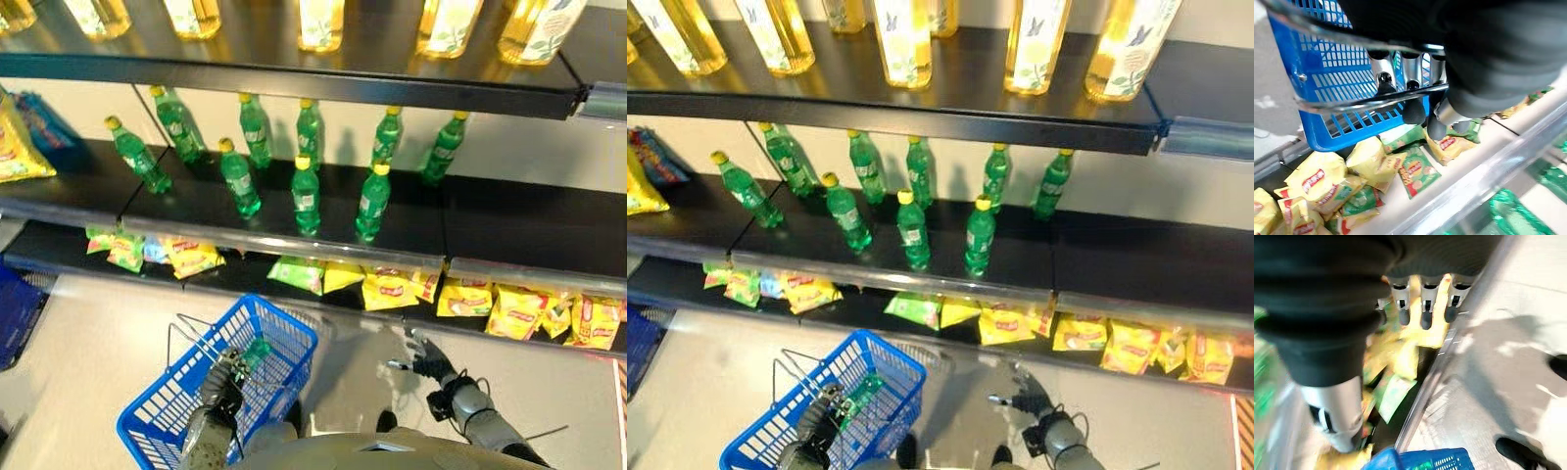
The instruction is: Pick up the snacks into the basket
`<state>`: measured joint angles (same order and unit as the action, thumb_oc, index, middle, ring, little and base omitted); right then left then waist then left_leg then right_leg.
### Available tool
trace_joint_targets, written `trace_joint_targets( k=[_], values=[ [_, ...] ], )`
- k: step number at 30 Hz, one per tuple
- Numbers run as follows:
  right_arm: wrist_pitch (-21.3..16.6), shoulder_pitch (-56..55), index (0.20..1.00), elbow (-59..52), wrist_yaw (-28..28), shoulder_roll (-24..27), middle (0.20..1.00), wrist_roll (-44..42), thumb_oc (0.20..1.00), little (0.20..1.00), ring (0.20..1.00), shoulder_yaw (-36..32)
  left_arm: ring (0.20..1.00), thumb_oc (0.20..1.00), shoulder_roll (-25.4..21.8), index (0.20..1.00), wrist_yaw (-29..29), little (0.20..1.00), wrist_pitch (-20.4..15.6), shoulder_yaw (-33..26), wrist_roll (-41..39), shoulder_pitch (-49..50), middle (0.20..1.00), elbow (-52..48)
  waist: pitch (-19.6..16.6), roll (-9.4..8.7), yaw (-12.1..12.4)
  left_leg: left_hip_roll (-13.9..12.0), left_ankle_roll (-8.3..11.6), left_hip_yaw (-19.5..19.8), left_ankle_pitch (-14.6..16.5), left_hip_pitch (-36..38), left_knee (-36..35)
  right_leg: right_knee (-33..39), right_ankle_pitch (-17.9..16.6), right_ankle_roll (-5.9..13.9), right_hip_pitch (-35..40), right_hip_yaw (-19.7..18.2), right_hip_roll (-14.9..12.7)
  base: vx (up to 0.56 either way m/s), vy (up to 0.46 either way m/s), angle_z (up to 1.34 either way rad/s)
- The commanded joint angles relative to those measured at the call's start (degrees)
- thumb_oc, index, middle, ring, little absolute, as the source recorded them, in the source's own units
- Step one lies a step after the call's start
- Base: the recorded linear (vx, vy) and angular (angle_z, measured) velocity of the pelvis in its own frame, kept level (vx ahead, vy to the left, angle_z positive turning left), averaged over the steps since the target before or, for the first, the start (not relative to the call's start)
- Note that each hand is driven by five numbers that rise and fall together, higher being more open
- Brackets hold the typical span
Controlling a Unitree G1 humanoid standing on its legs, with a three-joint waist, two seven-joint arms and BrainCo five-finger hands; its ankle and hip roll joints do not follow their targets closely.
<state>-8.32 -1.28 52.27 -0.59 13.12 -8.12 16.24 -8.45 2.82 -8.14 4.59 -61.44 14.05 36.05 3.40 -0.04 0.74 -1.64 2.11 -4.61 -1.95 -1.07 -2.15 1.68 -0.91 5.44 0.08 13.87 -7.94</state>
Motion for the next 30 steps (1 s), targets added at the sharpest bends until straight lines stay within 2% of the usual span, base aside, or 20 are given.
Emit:
trace_joint_targets(
  k=[1,4,7,13,16,20,21,22,23,25,26,28,29,30],
  values=[
    [-0.32,5.65,1.0,7.88,1.37,-0.57,1.0,-6.3,1.0,1.0,1.0,-1.27,0.2,0.2,1.48,0.2,2.57,0.2,-3.49,-0.87,3.58,-3.83,0.2,-3.34,-1.3,1.85,0.73,3.63,-2.25,0.06,-2.37,-1.3,-2.85,-1.89,-1.71,3.08,-2.33,-1.53,0.65,0.06,-0.004,-0.28],
    [-0.46,7.26,1.0,13.46,2.33,-1.6,1.0,-8.04,1.0,1.0,1.0,-2.91,0.2,0.2,2.08,0.2,2.39,0.2,-3.08,-1.58,3.61,-4.37,0.2,0.04,-1.56,2.07,0.65,3.32,-2.34,-0.8,-2.19,-0.51,-2.85,-1.42,-2.0,2.84,-1.64,-2.73,1.05,0.06,-0.023,-0.26],
    [-0.81,7.03,1.0,16.86,3.09,-2.3,1.0,-10.97,1.0,1.0,1.0,-6.03,0.2,0.2,2.58,0.2,2.36,0.2,-3.03,-1.97,3.21,-3.99,0.2,-0.78,-2.01,2.04,0.14,3.15,-2.27,-1.03,-1.89,0.17,-2.85,-0.68,-2.02,2.58,-0.79,-3.06,1.53,0.05,-0.039,-0.16],
    [-1.09,6.32,1.0,19.32,4.07,-2.63,1.0,-13.75,1.0,1.0,1.0,-8.84,0.2,0.2,2.98,0.2,1.72,0.2,-3.35,-2.99,2.98,-4.64,0.2,0.95,-3.24,1.49,-0.48,2.2,-1.69,-2.2,-1.42,0.69,-2.85,1.93,-2.75,2.37,0.2,-4.25,2.55,0.03,-0.063,-0.11],
    [-1.28,6.36,1.0,19.17,4.61,-2.71,1.0,-14.01,1.0,1.0,1.0,-8.65,0.2,0.2,2.66,0.2,0.82,0.2,-3.87,-3.36,2.75,-5.6,0.2,0.72,-2.77,0.84,-0.94,1.78,-1.36,-1.83,-2.01,1.28,-2.85,1.83,-2.27,1.72,0.76,-4.91,3.31,-0.01,-0.085,-0.02],
    [-1.61,7.41,1.0,17.89,5.22,-1.64,1.0,-12.97,1.0,1.0,1.0,-8.25,0.2,0.2,2.36,0.2,0.34,0.2,-4.41,-3.67,3.1,-6.86,0.2,-0.08,-0.49,-0.63,-1.06,1.51,-0.91,-0.69,0.61,-1.69,5.67,0.61,-2.4,1.21,0.48,-6.39,2.43,-0.06,-0.025,-0.03],
    [-1.54,7.93,1.0,17.56,5.48,-1.17,1.0,-12.78,1.0,1.0,1.0,-8.31,0.2,0.2,2.6,0.2,0.01,0.2,-4.54,-3.86,2.86,-7.09,0.2,0.01,-0.16,-0.98,-1.13,-0.02,-0.25,-0.36,0.7,-2.62,6.49,0.4,-2.37,1.3,0.26,-7.26,2.01,-0.04,0.053,-0.08],
    [-1.54,7.95,1.0,17.56,5.48,-1.16,1.0,-12.77,1.0,1.0,1.0,-8.32,0.2,0.2,2.61,0.2,0.01,0.2,-4.54,-3.87,2.86,-7.12,0.2,0.02,-0.09,-0.95,-1.09,-0.07,-0.23,-0.39,0.84,-2.64,6.67,0.35,-2.34,1.29,0.29,-7.3,2.05,-0.02,0.299,-0.19],
    [-1.38,7.6,1.0,17.27,6.37,-0.69,1.0,-12.48,1.0,1.0,1.0,-9.22,0.2,0.2,2.94,0.2,-0.71,0.2,-5.3,-3.82,2.61,-7.72,0.2,0.34,-0.2,-1.39,-0.87,-6.29,1.99,2.24,-1.4,-2.5,4.46,0.33,-2.23,2.81,-0.46,-9.26,-0.33,0.0,0.253,-0.32],
    [-1.38,7.58,1.0,17.26,6.37,-0.68,1.0,-12.48,1.0,1.0,1.0,-9.24,0.2,0.2,2.95,0.2,-0.71,0.2,-5.3,-3.79,2.61,-7.71,0.2,0.34,0.0,-1.35,-0.86,-6.35,2.04,2.26,-1.4,-2.18,4.32,0.32,-2.14,2.79,-0.2,-9.22,-0.27,0.03,0.249,-0.35],
    [-1.23,6.63,1.0,18.11,6.85,-0.58,1.0,-13.83,1.0,1.0,1.0,-10.85,0.2,0.2,3.41,0.2,-1.46,0.2,-5.82,-3.08,2.36,-8.07,0.2,-0.16,-0.4,-0.38,-1.29,-10.02,3.8,5.93,-4.2,-2.32,1.14,0.21,-1.33,3.93,-0.1,-9.59,-1.81,0.07,0.39,-0.23],
    [-1.31,6.86,1.0,19.2,7.45,-0.21,1.0,-14.64,1.0,1.0,1.0,-12.17,0.2,0.2,3.43,0.2,-1.54,0.2,-6.18,-2.42,2.28,-8.64,0.2,-0.18,-0.44,0.91,-1.52,-11.55,5.29,8.43,-4.9,-2.37,-0.35,0.3,-1.25,4.85,0.25,-10.06,-3.55,0.06,0.435,0.15],
    [-1.32,6.87,1.0,19.21,7.44,-0.19,1.0,-14.64,1.0,1.0,1.0,-12.18,0.2,0.2,3.45,0.2,-1.55,0.2,-6.18,-2.4,2.28,-8.65,0.2,-0.17,-0.36,0.94,-1.56,-11.57,5.3,8.48,-4.89,-2.28,-0.39,0.32,-1.22,4.84,0.38,-10.0,-3.53,0.04,0.573,0.12],
    [-1.24,7.35,1.0,19.58,7.74,0.27,1.0,-15.04,1.0,1.0,1.0,-13.75,0.2,0.2,3.44,0.2,-1.59,0.2,-6.3,-1.37,2.48,-9.34,0.2,-0.91,0.04,1.84,-2.05,-11.21,5.96,7.95,-2.94,-3.36,1.26,0.49,-3.14,7.02,0.39,-9.44,-7.81,0.03,0.407,-0.14]
  ],
)
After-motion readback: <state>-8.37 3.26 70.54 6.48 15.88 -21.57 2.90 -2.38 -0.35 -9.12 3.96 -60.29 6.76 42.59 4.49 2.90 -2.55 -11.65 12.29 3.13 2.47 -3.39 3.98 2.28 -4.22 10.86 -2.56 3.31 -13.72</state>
